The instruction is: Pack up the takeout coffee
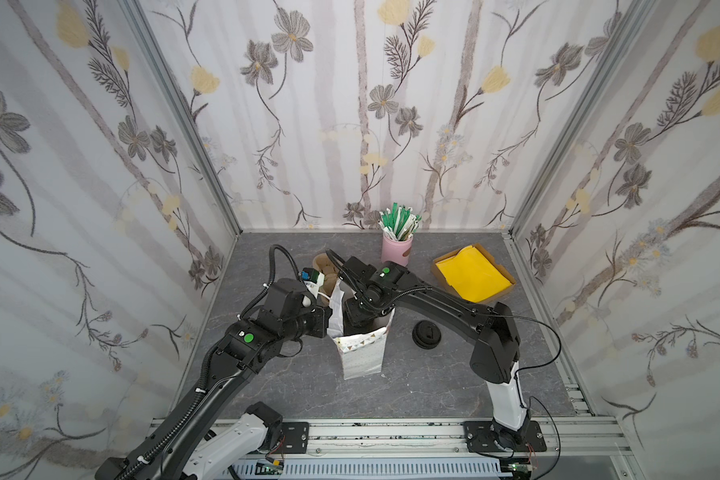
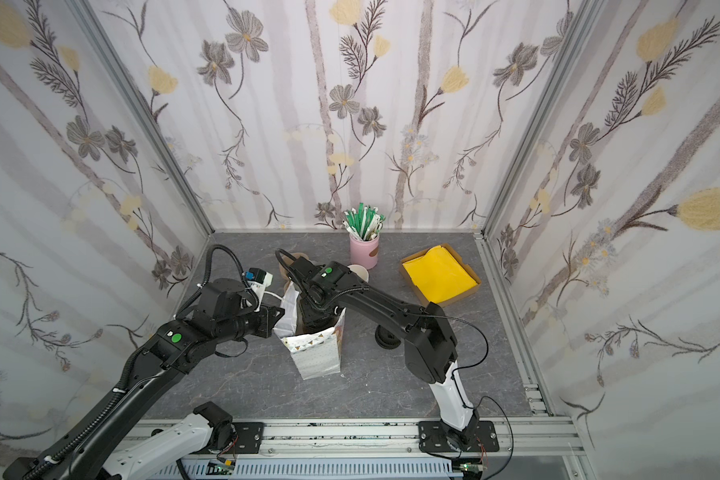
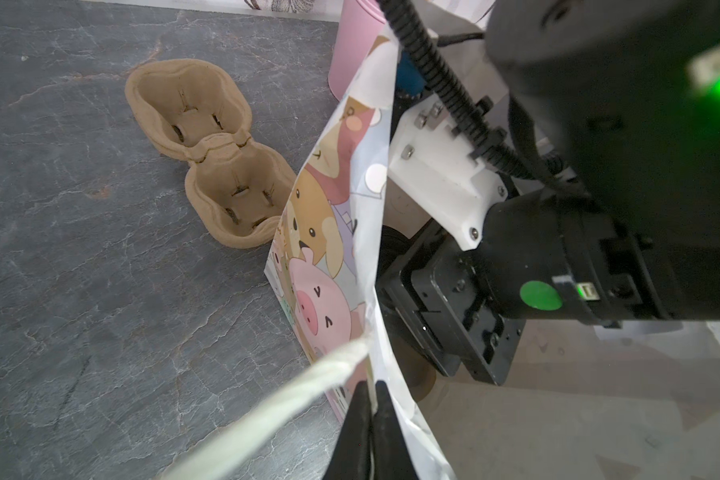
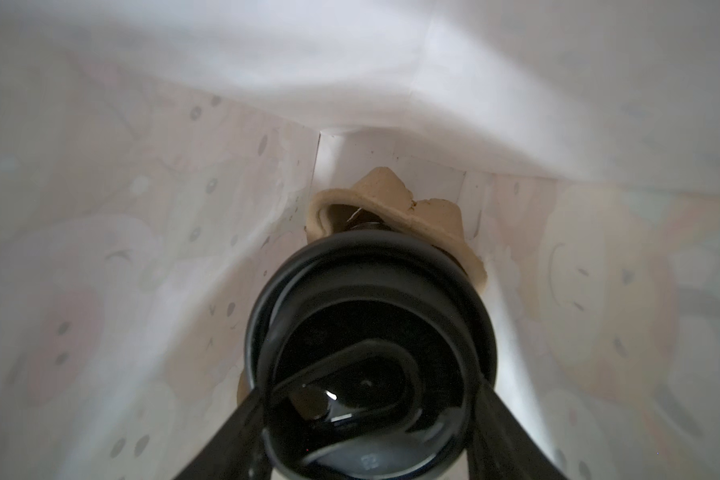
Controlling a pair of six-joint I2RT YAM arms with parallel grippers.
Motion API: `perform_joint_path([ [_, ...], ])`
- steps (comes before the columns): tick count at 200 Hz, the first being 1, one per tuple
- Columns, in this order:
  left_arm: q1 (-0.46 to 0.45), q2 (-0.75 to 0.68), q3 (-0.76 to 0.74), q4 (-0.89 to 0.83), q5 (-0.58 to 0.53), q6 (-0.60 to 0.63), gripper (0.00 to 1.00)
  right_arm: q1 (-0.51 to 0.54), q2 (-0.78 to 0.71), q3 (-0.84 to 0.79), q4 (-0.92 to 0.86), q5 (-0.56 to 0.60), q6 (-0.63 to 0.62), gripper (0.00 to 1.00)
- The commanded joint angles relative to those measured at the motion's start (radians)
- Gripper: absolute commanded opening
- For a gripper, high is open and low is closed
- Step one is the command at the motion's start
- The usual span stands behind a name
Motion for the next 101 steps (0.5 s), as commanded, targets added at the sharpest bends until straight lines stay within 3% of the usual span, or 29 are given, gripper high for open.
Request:
perform_joint_path([
  [1, 0.006, 0.004, 0.01, -0.037, -0.018, 0.01, 0.0, 0.0, 0.029, 0.028, -0.008, 0.01, -0.006, 0.32],
  [71, 0.016, 0.004, 0.031, -0.078, -0.065, 0.01, 0.0, 0.004, 0.082, 0.056, -0.03, -0.016, -0.022, 0.34],
  [101, 0.022, 0.006, 0.034, -0.083, -0.08, 0.008, 0.0, 0.003, 0.06, 0.069, -0.036, -0.006, -0.027, 0.47],
])
